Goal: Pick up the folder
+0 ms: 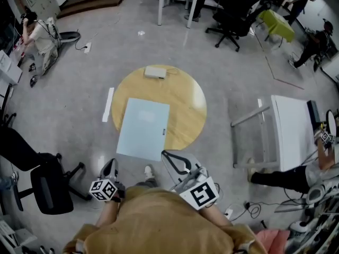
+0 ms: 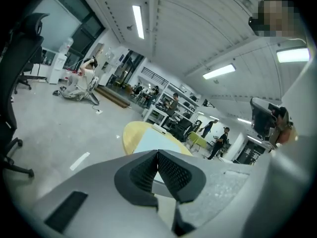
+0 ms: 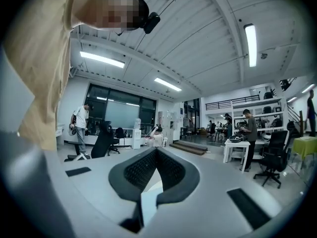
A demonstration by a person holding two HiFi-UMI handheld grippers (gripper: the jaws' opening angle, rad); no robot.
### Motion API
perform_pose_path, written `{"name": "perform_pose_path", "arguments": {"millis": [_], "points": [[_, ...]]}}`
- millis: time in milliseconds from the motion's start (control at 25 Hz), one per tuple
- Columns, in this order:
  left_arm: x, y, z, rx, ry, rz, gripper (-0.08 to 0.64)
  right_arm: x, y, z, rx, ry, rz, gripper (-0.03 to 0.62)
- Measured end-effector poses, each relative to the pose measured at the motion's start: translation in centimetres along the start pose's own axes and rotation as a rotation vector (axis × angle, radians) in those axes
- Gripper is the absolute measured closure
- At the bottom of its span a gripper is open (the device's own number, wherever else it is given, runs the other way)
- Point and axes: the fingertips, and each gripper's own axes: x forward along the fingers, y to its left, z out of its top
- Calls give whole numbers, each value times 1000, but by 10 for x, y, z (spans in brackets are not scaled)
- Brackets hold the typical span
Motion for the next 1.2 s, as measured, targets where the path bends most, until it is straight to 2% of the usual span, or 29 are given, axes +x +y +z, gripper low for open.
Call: {"name": "perform_pose_path", "arguments": {"millis": [240,360,520,600,680,720,800,840,920,1040,1120,1200], "points": [[28,40,1,-114,86,-56,557,55,2,7,-2,9,-24,595],[39,57,-8,-150,129,-86,557,67,9,-7,-2,61,-30,595],[45,66,-16,-217,142,-131,557,76,15,-15,-18,111,-22,595],[47,71,-24,-237,131,-158,557,81,17,-16,-23,101,-16,595],[49,73,-29,-277,119,-179,557,86,16,-12,-28,86,3,595],[50,73,-30,-306,118,-189,557,88,15,-13,-45,109,26,595],[52,70,-31,-363,122,-212,557,87,15,-27,-112,222,93,595],[53,68,-31,-386,123,-228,556,90,14,-27,-108,219,104,595],[55,66,-35,-404,135,-263,552,101,11,-14,-37,108,86,595],[52,73,-56,-437,213,-242,532,102,5,-20,-53,135,115,595],[52,73,-69,-528,237,-242,473,103,-6,-15,-12,86,97,595],[61,57,-69,-722,174,-318,392,98,-21,-16,12,70,85,595]]}}
